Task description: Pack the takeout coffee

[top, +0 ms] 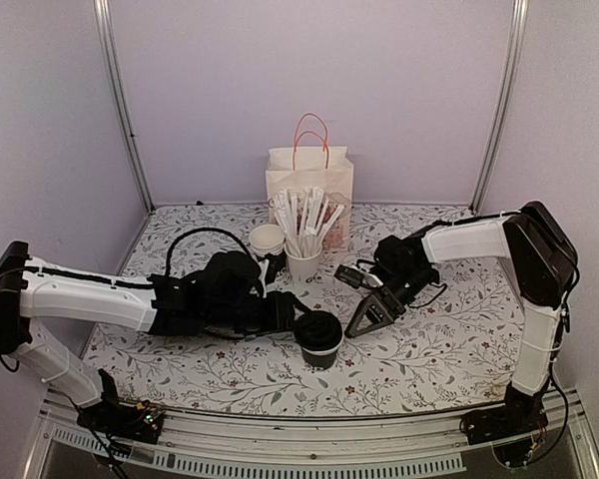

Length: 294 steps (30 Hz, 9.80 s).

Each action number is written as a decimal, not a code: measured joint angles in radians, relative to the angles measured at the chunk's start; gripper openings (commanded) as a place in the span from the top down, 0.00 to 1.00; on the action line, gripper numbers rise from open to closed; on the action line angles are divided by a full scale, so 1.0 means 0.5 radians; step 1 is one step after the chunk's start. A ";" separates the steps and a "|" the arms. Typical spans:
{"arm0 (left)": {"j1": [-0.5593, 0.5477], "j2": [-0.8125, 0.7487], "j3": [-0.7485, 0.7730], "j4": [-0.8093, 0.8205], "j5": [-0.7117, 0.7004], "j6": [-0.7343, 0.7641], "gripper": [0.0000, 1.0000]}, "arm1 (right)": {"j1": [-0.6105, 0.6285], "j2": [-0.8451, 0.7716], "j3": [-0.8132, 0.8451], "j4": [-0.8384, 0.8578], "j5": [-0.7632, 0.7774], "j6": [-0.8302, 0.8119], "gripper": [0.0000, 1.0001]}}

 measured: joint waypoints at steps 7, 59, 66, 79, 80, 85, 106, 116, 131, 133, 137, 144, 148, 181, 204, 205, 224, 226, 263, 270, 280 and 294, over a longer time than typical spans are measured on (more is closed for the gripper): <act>-0.005 0.072 0.036 0.002 0.030 0.003 0.45 | 0.000 0.028 0.007 -0.006 -0.004 0.001 0.57; -0.058 0.235 0.101 0.024 0.058 0.021 0.50 | -0.007 0.169 0.109 0.100 0.147 0.517 0.63; -0.055 0.262 0.053 0.153 0.065 0.000 0.53 | -0.015 0.166 0.065 0.127 0.146 0.632 0.64; -0.052 0.251 -0.080 0.407 0.056 -0.063 0.47 | -0.011 0.179 0.118 0.040 0.108 0.444 0.55; -0.052 0.251 -0.074 0.393 0.056 -0.051 0.45 | -0.011 0.175 0.127 0.029 0.120 0.418 0.54; -0.067 0.233 -0.033 0.287 0.060 0.011 0.40 | -0.005 0.135 0.143 0.004 0.175 0.321 0.51; -0.094 0.077 0.105 -0.097 -0.021 0.191 0.24 | 0.003 -0.009 0.204 -0.043 0.262 0.224 0.44; -0.099 0.050 0.139 -0.327 -0.159 0.182 0.21 | 0.003 -0.030 0.159 -0.005 0.434 0.247 0.41; -0.269 -0.143 -0.005 -0.434 -0.252 -0.090 0.23 | -0.067 -0.077 0.414 0.011 0.610 0.249 0.40; -0.269 -0.143 -0.029 -0.422 -0.253 -0.117 0.24 | -0.066 -0.069 0.432 0.015 0.597 0.255 0.40; -0.269 -0.143 -0.079 -0.319 -0.255 -0.151 0.25 | -0.066 -0.011 0.446 0.024 0.542 0.262 0.40; -0.269 -0.124 -0.098 -0.154 -0.256 -0.172 0.28 | -0.052 0.060 0.468 0.027 0.421 0.262 0.40; -0.269 -0.092 -0.098 -0.066 -0.252 -0.171 0.29 | -0.022 0.072 0.476 0.037 0.378 0.262 0.40; -0.116 0.157 -0.214 0.418 0.237 -0.240 0.52 | 0.017 0.171 0.270 0.285 0.212 0.356 0.65; -0.122 0.424 0.240 -0.012 0.397 -0.166 0.52 | -0.109 -0.019 -0.117 0.652 0.099 0.462 0.62; -0.126 0.422 0.248 -0.029 0.383 -0.161 0.51 | -0.109 -0.021 -0.116 0.651 0.099 0.459 0.61; -0.160 0.361 0.380 -0.300 0.168 0.151 0.43 | -0.066 -0.175 -0.116 0.423 0.302 0.143 0.50; -0.160 0.353 0.382 -0.311 0.160 0.179 0.42 | -0.066 -0.180 -0.116 0.397 0.306 0.117 0.49; -0.243 0.360 0.503 -0.496 -0.152 0.333 0.31 | -0.044 -0.287 -0.169 0.069 0.269 0.008 0.46; -0.270 0.363 0.632 -0.594 -0.218 0.392 0.28 | -0.061 -0.330 -0.182 0.050 0.287 0.007 0.46; -0.310 -0.021 0.314 -0.630 -0.391 0.006 0.43 | -0.137 -0.363 -0.226 0.085 0.407 0.094 0.60; -0.276 -0.116 -0.208 0.040 -0.144 -0.360 0.50 | -0.156 -0.247 -0.149 0.077 0.397 0.151 0.65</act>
